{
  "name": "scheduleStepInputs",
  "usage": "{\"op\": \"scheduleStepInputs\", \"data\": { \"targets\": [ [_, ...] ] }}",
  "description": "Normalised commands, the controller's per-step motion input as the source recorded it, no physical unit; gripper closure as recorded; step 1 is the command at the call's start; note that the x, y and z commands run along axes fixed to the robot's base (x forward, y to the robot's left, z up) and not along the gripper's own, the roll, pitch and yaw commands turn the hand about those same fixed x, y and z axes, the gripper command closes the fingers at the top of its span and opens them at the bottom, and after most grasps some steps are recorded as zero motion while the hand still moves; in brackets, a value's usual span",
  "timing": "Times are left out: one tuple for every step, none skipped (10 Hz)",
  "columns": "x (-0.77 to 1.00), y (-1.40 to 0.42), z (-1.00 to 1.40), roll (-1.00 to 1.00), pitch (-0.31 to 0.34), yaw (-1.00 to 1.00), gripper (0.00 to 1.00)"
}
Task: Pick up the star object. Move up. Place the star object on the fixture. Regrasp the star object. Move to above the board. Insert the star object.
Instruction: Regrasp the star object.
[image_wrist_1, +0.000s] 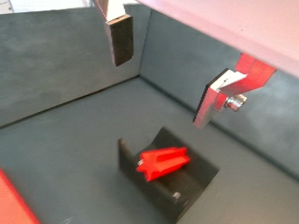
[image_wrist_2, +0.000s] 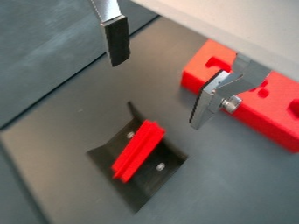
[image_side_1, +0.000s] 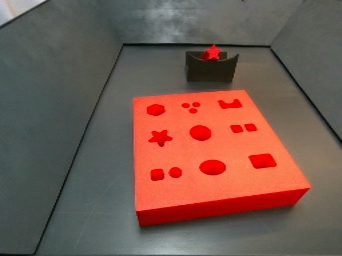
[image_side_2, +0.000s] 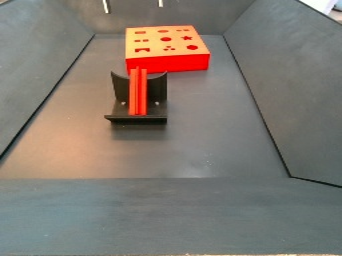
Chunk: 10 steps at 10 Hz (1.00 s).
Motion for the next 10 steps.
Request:
{"op": "scheduleStepInputs", "data": {
  "targets": [
    [0.01, -0.02, 0.01, 1.0, -0.003, 0.03, 0.0],
    [0.03, -0.02, -0.01, 1.0, 0.006, 0.03, 0.0],
    [0.04, -0.02, -0.02, 1.0, 0.016, 0.03, 0.0],
    [0.05, -0.03, -0.01, 1.0, 0.022, 0.03, 0.0],
    [0.06, -0.03, -0.01, 1.0, 0.041, 0.04, 0.0],
    [0.08, -0.03, -0.02, 1.0, 0.065, 0.05, 0.0],
    [0.09, -0.04, -0.02, 1.0, 0.088, 0.06, 0.0],
    [0.1, -0.04, -0.02, 1.0, 0.115, 0.07, 0.0],
    [0.1, -0.04, -0.02, 1.0, 0.144, 0.09, 0.0],
    [0.1, -0.04, -0.02, 0.93, 0.165, 0.12, 0.0]
  ]
}}
